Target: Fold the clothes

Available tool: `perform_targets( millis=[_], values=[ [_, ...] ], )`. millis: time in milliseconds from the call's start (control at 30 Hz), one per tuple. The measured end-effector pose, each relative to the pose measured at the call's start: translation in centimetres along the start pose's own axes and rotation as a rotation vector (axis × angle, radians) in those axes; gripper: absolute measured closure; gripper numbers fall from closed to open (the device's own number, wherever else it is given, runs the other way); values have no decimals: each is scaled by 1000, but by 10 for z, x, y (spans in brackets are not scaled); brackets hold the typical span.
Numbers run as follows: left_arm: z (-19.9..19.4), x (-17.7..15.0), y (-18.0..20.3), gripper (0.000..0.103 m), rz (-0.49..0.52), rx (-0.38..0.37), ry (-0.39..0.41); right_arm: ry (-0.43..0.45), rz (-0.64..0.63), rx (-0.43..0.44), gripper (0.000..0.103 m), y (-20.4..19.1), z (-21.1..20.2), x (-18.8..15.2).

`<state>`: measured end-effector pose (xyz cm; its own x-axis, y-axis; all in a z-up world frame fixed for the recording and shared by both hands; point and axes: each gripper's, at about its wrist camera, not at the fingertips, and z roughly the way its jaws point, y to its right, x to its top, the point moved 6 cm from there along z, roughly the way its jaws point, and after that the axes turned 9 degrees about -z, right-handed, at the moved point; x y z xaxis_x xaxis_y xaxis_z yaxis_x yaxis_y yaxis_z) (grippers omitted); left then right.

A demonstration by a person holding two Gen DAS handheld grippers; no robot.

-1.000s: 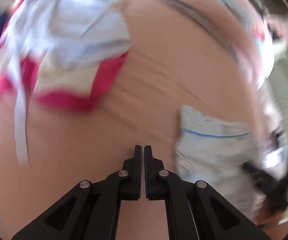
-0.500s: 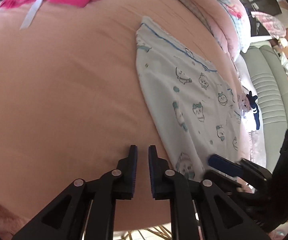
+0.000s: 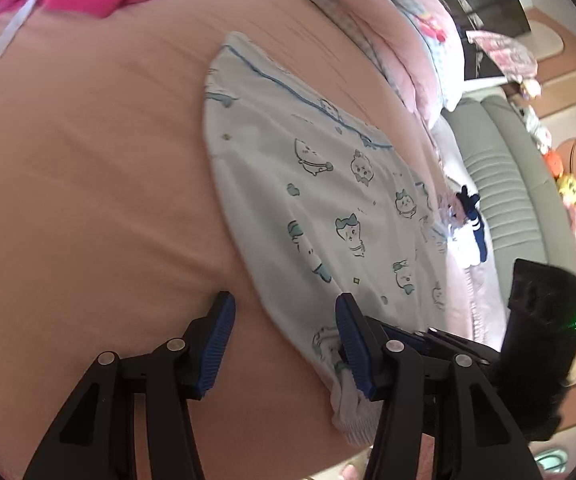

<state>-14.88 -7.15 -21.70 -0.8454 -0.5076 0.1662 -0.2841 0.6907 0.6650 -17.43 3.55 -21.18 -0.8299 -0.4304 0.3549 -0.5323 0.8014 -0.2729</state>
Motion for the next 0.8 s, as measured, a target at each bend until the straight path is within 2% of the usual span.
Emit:
perform_targets(
  millis=[33,100,200,267,300,467,600,667,700,800],
  values=[
    [3,0,0,78,11,12,-6,7,20,21,72,2,-2,1],
    [9,1,-1,102,28,27,-18,18,44,35,72,9,-6,0],
    [6,1,2,102,4,-48,-23,39,84,-6,72,25,-15,-5],
    [-7,1,7,102,56,-28,10,48,130,-66,72,38,-16,-7],
    [-14,1,9,102,75,-19,24,56,147,-66,72,43,-20,-9],
    [-23,-2,-5,102,8,-19,25,98,210,-55,72,61,-34,-15],
    [-18,-2,-14,101,-80,-66,-18,81,172,-92,72,62,-32,-17],
    [-11,-3,-21,96,-126,-52,-46,68,156,-96,72,62,-26,-19],
    [-6,-3,-22,91,-131,-40,-52,67,153,-100,72,61,-24,-19],
    [0,0,-14,90,-77,-26,-18,67,149,-108,72,61,-21,-20]
  ],
)
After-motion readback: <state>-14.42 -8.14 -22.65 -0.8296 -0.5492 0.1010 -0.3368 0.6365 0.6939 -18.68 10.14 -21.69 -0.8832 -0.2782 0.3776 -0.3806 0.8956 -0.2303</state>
